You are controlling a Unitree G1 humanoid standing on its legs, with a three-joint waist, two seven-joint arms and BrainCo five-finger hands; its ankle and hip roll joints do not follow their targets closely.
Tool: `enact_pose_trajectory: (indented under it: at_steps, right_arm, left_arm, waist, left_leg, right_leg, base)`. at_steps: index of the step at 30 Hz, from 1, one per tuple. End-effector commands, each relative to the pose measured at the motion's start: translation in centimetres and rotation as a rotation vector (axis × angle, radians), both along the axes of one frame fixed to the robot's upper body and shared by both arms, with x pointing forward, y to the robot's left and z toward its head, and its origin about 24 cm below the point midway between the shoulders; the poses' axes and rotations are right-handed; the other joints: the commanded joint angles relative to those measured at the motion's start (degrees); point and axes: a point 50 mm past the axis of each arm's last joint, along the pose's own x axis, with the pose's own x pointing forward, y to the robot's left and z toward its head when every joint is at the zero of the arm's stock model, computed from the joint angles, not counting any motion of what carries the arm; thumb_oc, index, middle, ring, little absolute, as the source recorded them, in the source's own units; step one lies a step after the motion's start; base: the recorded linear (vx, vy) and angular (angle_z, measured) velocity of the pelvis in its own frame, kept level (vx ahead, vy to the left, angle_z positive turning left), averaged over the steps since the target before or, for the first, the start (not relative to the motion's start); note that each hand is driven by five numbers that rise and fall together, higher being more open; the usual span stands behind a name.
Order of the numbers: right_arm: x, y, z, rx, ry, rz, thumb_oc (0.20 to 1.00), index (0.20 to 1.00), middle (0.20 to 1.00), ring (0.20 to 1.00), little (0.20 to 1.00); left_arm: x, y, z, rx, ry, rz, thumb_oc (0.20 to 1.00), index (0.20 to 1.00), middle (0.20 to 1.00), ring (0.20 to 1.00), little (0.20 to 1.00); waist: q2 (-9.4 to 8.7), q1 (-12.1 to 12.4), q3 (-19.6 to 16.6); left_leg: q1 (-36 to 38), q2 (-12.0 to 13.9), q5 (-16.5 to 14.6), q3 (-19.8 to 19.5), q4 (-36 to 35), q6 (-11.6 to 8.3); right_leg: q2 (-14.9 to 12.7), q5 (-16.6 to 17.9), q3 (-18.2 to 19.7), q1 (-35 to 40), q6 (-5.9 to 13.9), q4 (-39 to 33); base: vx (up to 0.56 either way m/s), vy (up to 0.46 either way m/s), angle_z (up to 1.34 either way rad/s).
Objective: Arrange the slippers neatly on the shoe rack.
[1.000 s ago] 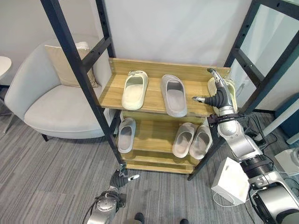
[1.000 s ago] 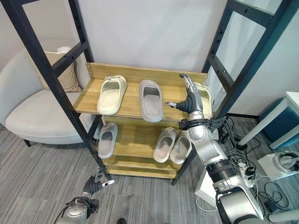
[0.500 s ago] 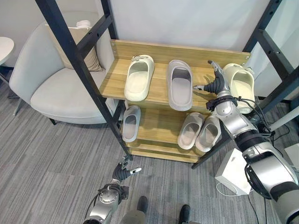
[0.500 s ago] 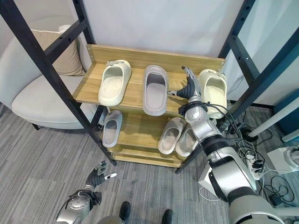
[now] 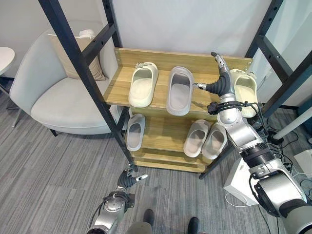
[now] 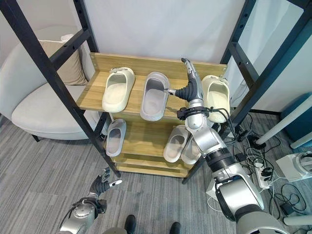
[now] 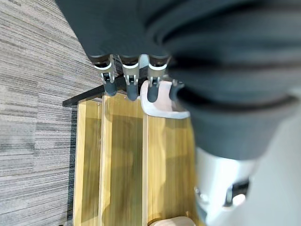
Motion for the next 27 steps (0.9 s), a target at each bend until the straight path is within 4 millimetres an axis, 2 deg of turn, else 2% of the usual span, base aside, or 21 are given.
enact_pose_trajectory:
  at_steps: [1, 4, 11, 22, 27]
  right_arm:
    - [-0.3, 0.1, 3.1, -0.009, -0.144, 0.011, 1.000, 1.000, 1.000, 1.000, 1.000]
    - [0.3, 0.0, 3.4, -0.066, -0.127, -0.007, 1.000, 1.000, 1.000, 1.000, 1.000]
    - [3.1, -1.5, 4.1, -0.164, -0.029, -0.117, 1.000, 1.000, 1.000, 1.000, 1.000]
    - [5.7, -0.7, 4.5, -0.224, 0.099, -0.179, 1.000, 1.000, 1.000, 1.000, 1.000]
    - [6.4, -0.2, 3.4, -0.243, 0.190, -0.204, 1.000, 1.000, 1.000, 1.000, 1.000]
  left_arm:
    - [1.2, 0.1, 0.8, 0.027, -0.051, -0.026, 1.000, 1.000, 1.000, 1.000, 1.000]
    - [0.9, 0.0, 0.7, 0.027, -0.041, -0.034, 1.000, 1.000, 1.000, 1.000, 1.000]
    - [0.5, 1.1, 0.5, 0.043, -0.028, -0.018, 1.000, 1.000, 1.000, 1.000, 1.000]
    - [1.4, 1.8, 0.9, 0.067, -0.049, -0.006, 1.000, 1.000, 1.000, 1.000, 1.000]
    - [2.1, 1.3, 1.1, 0.062, -0.062, -0.013, 1.000, 1.000, 1.000, 1.000, 1.000]
  waist:
    - [-1.67, 1.5, -2.4]
    - [-2.19, 2.0, -2.4]
    - [-3.70, 3.7, -1.6]
    - [-4.91, 5.2, -0.9]
    - [-5.18, 5.4, -0.7]
  left_leg:
    - [2.2, 2.3, -4.1, -1.0, -0.3, -2.02]
    - [2.0, 2.0, -4.2, -1.4, -0.3, -1.93]
    - [1.2, 1.6, -4.1, -2.1, -0.3, -1.49]
    - [-0.3, 1.0, -4.1, -2.7, 0.1, -1.06]
    - [-0.9, 1.0, -3.9, -3.0, 0.3, -1.06]
  right_leg:
    - [-5.3, -2.7, 1.7, 3.3, 5.71, 0.0]
    - [-5.4, -2.4, 1.2, 3.3, 5.76, 0.0]
    - [-5.6, -1.6, 0.8, 3.0, 6.06, 0.0]
    - [-5.9, -0.6, 0.8, 1.9, 6.24, 0.0]
    - [-5.9, -0.3, 0.4, 1.5, 6.29, 0.0]
  base:
    - [0.00, 0.000, 0.00]
    - [-0.01, 0.007, 0.03]
    - [-0.01, 0.009, 0.03]
    - [0.00, 0.011, 0.03]
    - [0.00, 0.006, 0.03]
